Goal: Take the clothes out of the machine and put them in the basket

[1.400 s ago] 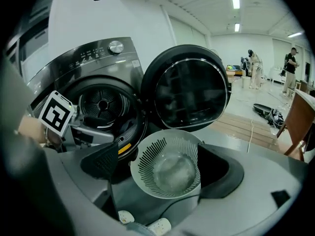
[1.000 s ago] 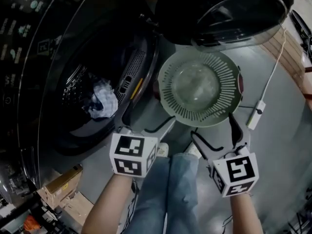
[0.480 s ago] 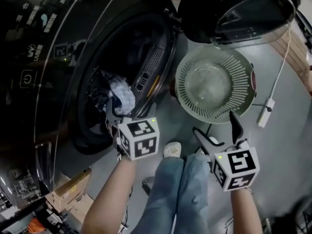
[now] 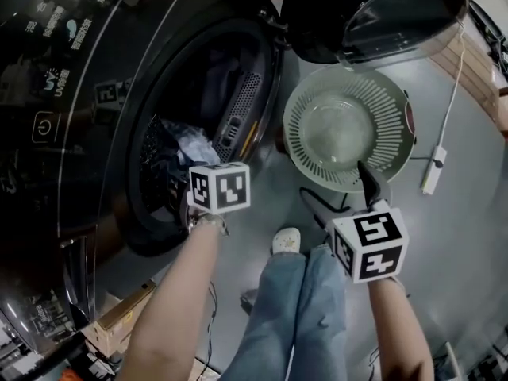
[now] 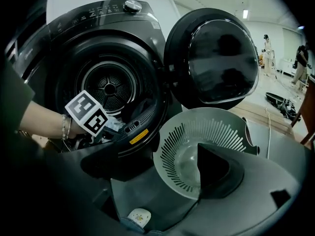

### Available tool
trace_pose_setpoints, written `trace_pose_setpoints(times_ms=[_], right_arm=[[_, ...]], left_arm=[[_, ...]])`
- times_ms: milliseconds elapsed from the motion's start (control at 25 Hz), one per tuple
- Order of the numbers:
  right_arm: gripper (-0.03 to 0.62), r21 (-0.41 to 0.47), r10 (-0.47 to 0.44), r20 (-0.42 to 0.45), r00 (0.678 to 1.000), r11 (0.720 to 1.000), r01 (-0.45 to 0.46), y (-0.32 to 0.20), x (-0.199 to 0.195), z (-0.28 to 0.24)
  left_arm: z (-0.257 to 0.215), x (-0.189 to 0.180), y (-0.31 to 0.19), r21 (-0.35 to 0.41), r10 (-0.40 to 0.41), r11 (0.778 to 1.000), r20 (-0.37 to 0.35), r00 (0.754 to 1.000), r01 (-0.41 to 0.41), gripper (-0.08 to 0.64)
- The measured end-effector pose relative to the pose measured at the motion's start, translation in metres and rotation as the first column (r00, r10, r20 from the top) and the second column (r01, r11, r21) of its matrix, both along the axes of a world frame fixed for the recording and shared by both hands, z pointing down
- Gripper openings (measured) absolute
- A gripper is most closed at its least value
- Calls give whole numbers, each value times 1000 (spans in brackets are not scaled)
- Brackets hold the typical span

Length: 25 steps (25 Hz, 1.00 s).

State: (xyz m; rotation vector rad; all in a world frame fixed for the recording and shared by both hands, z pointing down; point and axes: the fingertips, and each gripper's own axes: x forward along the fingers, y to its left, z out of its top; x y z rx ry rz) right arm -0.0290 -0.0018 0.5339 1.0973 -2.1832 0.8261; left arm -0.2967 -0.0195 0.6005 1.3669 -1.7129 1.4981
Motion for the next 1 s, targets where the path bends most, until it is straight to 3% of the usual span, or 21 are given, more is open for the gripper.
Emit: trace_pose_setpoints(times_ms=[240,360,440,480,520,720,1000], right_arm=[[500,-13,5,1,1000,1000,-5,9,-5,3],[500,-24,5,-1,1000,1000,-5,13,-7,8],[499,-33,6,-4,1000,999,-6,16,-7,12],[494,-37,7,-5,1000,999,-7,17,-7,13],[491,-41,8,-7,1000,999,-8,19,-7,14],[476,-59,30,-6,1000,998,-30,23,-2,8],[463,-51,65,-10,998,997,-65,8,10,-19]], left_arm=[[16,-20,2,-76,-93,993,19,995,94,560],[25,-24,5,-123,-149,981,-9,989,147,545],[28,-16,6,-152,-166,976,-54,985,156,328],[25,-13,5,-142,-169,977,-61,984,159,239],[19,-12,3,-119,-166,980,-54,985,159,102],[-3,-8,1,-52,-117,992,-78,990,113,83],[-36,13,-5,-8,-119,993,-139,983,119,81]])
